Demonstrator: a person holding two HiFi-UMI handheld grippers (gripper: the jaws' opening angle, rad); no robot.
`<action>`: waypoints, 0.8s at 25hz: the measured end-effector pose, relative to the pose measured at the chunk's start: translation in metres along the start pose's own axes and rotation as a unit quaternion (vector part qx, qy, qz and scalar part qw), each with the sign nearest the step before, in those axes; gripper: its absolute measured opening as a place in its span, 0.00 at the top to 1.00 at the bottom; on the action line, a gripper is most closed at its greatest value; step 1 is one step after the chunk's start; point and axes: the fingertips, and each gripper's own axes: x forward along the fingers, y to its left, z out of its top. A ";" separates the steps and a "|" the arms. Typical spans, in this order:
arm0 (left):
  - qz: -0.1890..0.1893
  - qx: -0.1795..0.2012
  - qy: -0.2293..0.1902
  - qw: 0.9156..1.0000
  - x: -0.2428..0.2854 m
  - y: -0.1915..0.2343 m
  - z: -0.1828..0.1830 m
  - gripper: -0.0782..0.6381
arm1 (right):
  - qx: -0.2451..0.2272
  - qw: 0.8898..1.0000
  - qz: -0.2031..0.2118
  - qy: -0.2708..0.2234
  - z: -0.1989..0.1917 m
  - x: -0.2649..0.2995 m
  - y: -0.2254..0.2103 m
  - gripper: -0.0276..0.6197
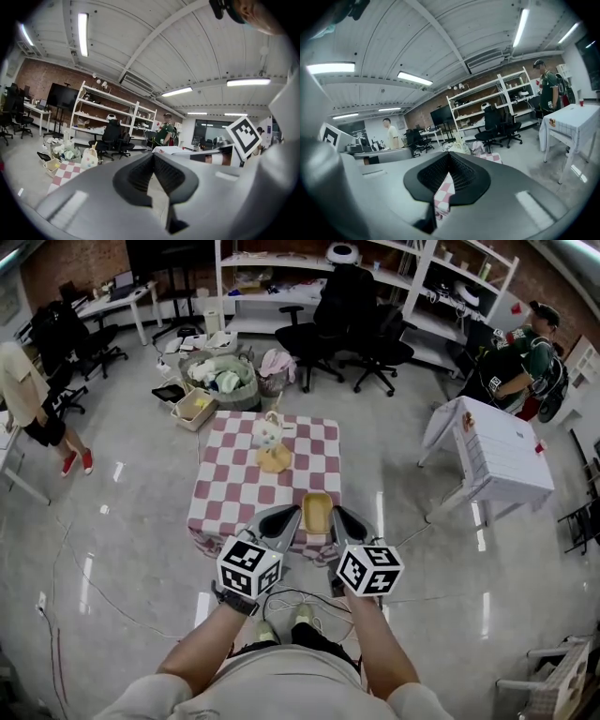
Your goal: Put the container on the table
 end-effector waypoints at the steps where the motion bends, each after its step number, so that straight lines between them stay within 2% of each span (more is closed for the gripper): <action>1: 0.002 0.002 -0.007 1.000 -0.004 0.000 0.007 0.88 | -0.004 1.000 0.002 -0.009 0.007 -0.003 0.003 0.94; 8: 0.010 0.015 -0.030 0.999 -0.025 -0.006 0.037 0.88 | -0.019 0.999 0.015 -0.047 0.042 -0.018 0.027 0.94; 20: 0.015 0.021 -0.040 0.999 -0.036 -0.009 0.041 0.88 | -0.030 0.998 0.016 -0.052 0.042 -0.025 0.038 0.94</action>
